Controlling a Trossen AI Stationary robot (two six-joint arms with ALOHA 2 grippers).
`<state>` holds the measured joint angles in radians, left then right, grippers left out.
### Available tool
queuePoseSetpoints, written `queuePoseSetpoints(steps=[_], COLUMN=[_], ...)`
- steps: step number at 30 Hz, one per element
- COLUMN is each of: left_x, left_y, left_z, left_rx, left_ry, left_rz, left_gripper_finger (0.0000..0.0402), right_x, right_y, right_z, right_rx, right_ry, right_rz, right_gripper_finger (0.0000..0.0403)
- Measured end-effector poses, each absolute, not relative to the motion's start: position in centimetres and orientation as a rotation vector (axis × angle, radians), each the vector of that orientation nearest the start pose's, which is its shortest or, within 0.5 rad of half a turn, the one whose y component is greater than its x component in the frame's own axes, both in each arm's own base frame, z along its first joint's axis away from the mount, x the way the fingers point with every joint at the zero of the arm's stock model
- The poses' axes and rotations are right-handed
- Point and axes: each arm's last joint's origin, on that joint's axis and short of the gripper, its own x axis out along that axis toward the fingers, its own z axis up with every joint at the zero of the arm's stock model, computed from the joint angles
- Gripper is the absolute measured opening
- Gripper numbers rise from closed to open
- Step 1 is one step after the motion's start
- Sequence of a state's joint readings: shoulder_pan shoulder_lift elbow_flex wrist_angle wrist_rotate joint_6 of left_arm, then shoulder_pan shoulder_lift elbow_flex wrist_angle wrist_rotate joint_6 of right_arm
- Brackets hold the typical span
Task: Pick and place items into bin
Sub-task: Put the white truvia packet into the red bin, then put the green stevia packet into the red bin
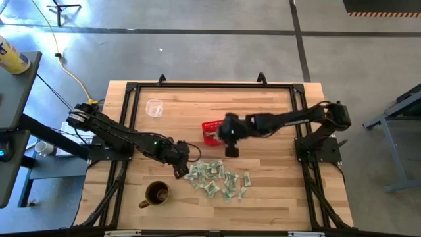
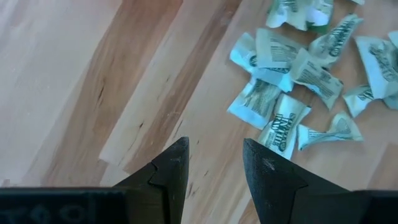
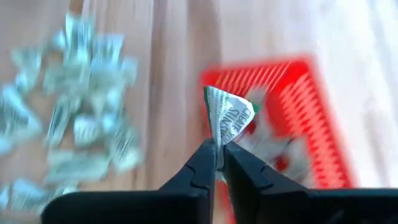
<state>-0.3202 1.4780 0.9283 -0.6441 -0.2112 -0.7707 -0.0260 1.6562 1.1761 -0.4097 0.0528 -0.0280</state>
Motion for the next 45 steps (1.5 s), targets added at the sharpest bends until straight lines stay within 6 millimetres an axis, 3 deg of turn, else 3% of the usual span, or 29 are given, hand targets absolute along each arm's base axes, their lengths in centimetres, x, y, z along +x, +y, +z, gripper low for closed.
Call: queuePoseSetpoints(steps=[5, 10, 16, 22, 29, 33, 38, 45], left_x=[26.2, 26.7, 27.7, 29.0, 28.7, 29.3, 29.8, 30.1], left_y=[-8.1, -8.3, -9.1, -11.0, -10.8, -10.1, -9.1, -7.8], left_z=[20.1, 19.9, 17.9, 17.3, 15.5, 14.4, 13.6, 14.3], left_rx=[-0.264, -0.197, -0.178, -0.166, -0.149, -0.215, -0.209, -0.069], left_ry=[1.097, 1.091, 1.160, 1.046, 1.157, 1.221, 1.259, 1.338], left_rz=[0.251, 0.165, 0.006, -0.046, 0.007, -0.032, -0.045, -0.113], left_gripper_finger=[0.0184, 0.0184, 0.0184, 0.0193, 0.0271, 0.0288, 0.0237, 0.0052], right_x=[35.5, 35.2, 33.5, 29.6, 25.0, 23.3, 22.5, 22.4], right_y=[-4.8, -6.1, -4.0, -2.0, -0.5, 0.5, 1.2, 1.8], right_z=[21.3, 20.1, 24.2, 25.0, 22.0, 20.8, 20.1, 20.3], right_rx=[0.074, 0.141, 0.032, -0.109, 0.003, 0.076, 0.117, 0.074], right_ry=[0.920, 0.986, 0.922, 1.041, 1.095, 1.076, 1.038, 1.003], right_rz=[-0.022, -0.068, -0.085, -0.216, -0.345, -0.371, -0.385, -0.444], right_gripper_finger=[0.0093, 0.0192, 0.0276, 0.0298, 0.0299, 0.0299, 0.0299, 0.0299])
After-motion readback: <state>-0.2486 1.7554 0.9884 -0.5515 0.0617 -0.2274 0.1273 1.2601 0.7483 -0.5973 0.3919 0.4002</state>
